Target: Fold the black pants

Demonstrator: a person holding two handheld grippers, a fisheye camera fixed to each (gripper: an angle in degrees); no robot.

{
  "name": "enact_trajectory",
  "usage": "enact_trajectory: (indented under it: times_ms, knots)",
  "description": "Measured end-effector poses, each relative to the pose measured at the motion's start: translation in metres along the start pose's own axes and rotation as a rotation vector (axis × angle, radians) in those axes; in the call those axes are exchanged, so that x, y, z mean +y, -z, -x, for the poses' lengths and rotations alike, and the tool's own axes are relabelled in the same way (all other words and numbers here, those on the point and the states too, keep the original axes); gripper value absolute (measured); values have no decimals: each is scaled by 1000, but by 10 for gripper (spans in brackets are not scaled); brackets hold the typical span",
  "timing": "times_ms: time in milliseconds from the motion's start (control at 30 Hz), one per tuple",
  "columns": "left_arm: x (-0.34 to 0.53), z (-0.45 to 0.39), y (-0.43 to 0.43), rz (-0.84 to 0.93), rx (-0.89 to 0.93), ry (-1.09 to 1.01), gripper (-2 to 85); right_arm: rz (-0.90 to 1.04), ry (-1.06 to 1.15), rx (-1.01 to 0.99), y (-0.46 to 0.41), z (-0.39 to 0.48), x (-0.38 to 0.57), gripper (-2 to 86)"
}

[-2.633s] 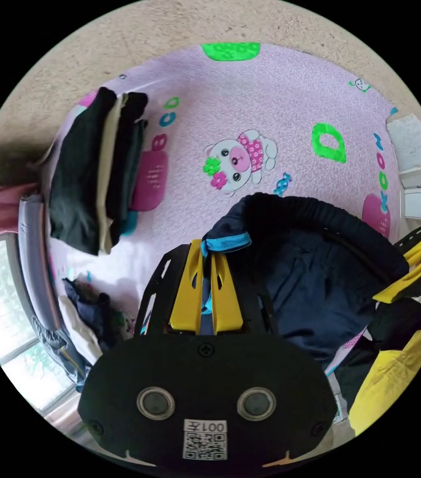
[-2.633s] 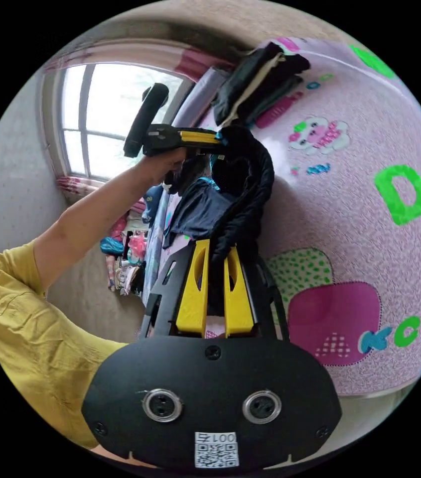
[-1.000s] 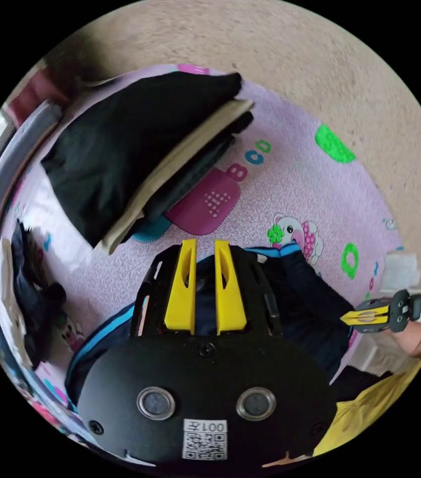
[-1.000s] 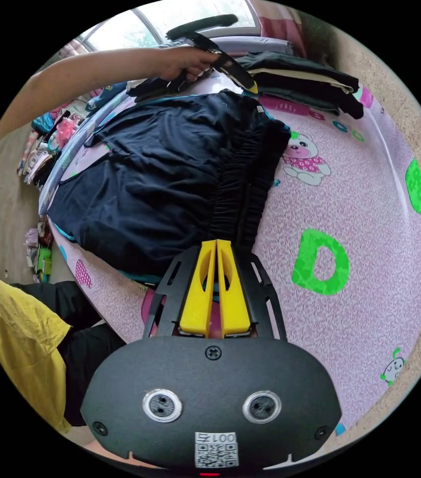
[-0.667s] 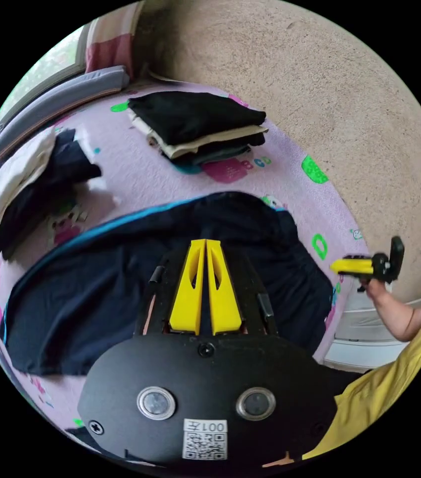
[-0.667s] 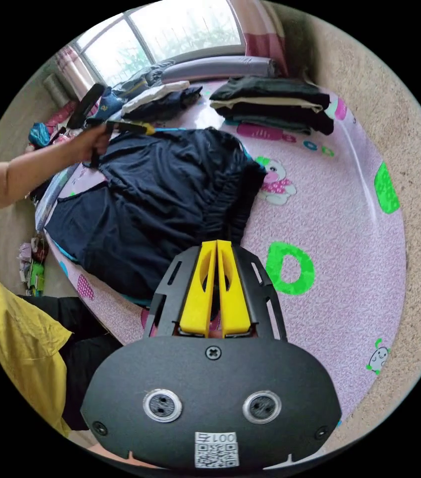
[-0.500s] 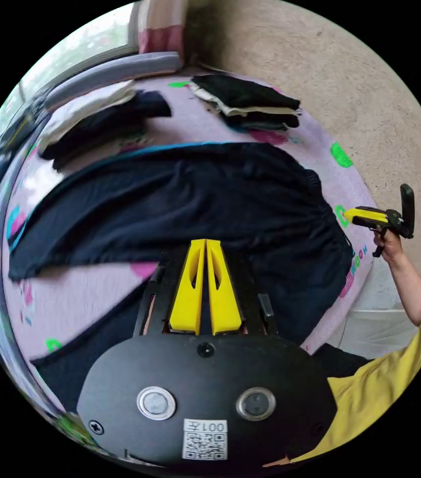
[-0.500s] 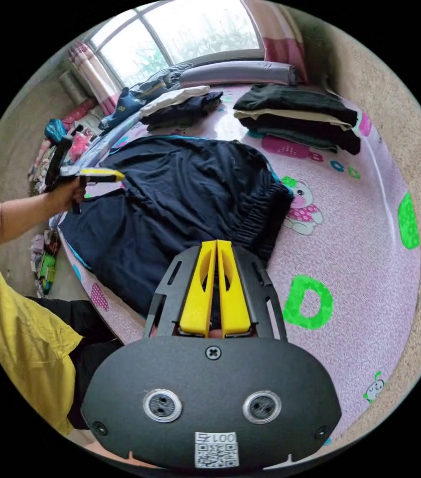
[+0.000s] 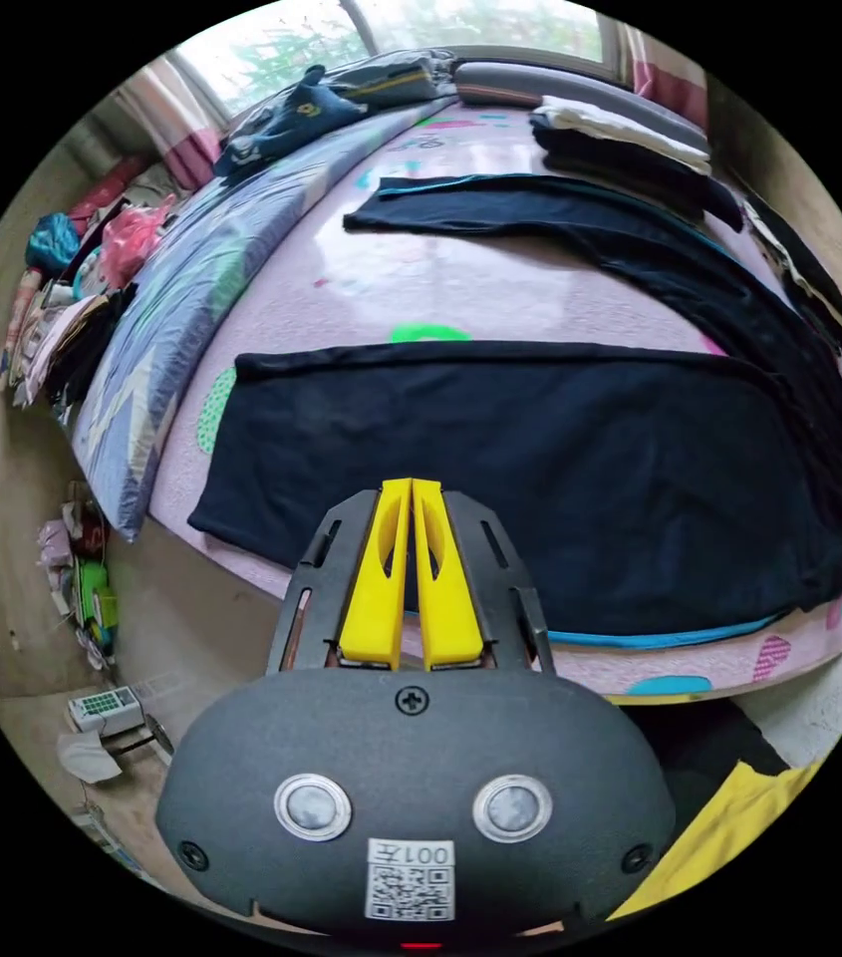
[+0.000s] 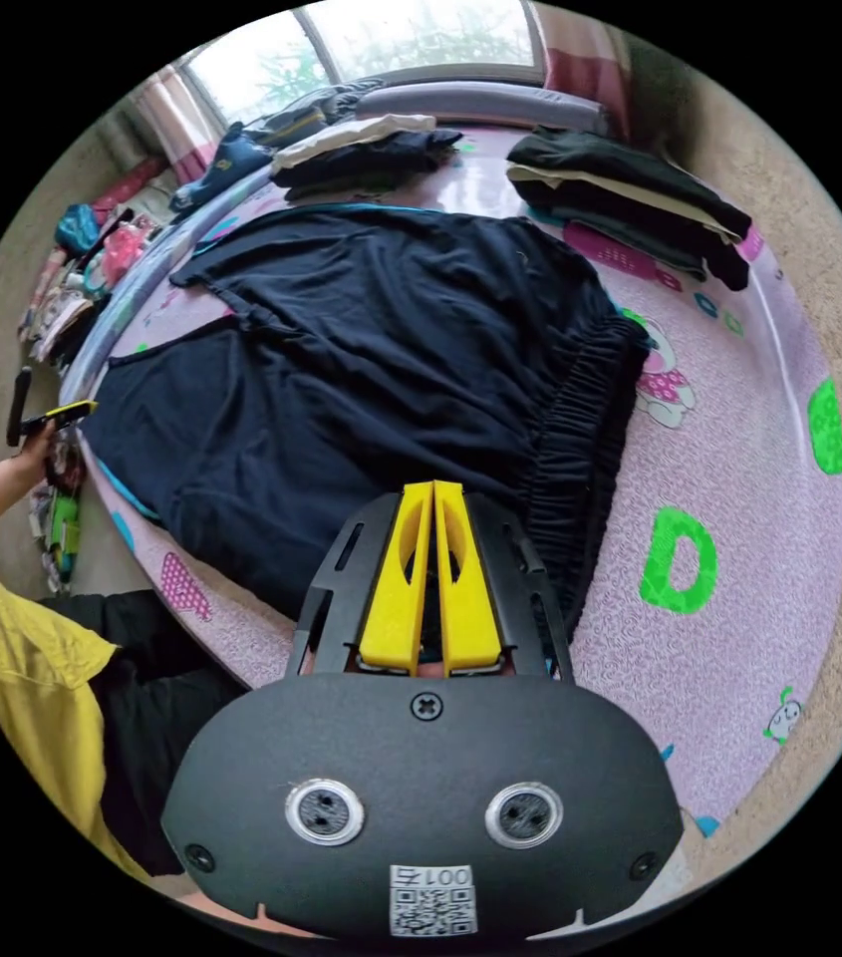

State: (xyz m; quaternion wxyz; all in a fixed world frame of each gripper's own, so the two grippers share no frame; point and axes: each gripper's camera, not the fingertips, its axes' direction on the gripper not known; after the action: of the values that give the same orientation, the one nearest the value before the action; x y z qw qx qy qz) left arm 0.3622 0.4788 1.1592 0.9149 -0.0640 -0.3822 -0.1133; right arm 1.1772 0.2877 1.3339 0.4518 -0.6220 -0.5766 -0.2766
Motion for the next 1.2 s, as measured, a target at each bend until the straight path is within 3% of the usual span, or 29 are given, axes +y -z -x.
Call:
enact_trajectory:
  times_ms: [300,633,767,967,1100,1200]
  knots:
    - [27,80,-53,8,-61,-22,-12,129,-2,253,-29,32,5,3]
    - [73,147,-50,127,-2,-107,-13,255,-226,233,-25,40,44,3]
    - [57,171,-32,48,-11,-107,-13,23,-333,237,13,24,31,2]
    - [2,133,-12,-100,77,-163,-12,-148,-358,191,18,-42,-17,3]
    - [-8,91,3,-139,139,-225,-13,-8,-245,177,-19,-77,-43,3]
    - [-13,64,16,-175,136,-276,-13,30,-362,190,-34,-117,-34,3]
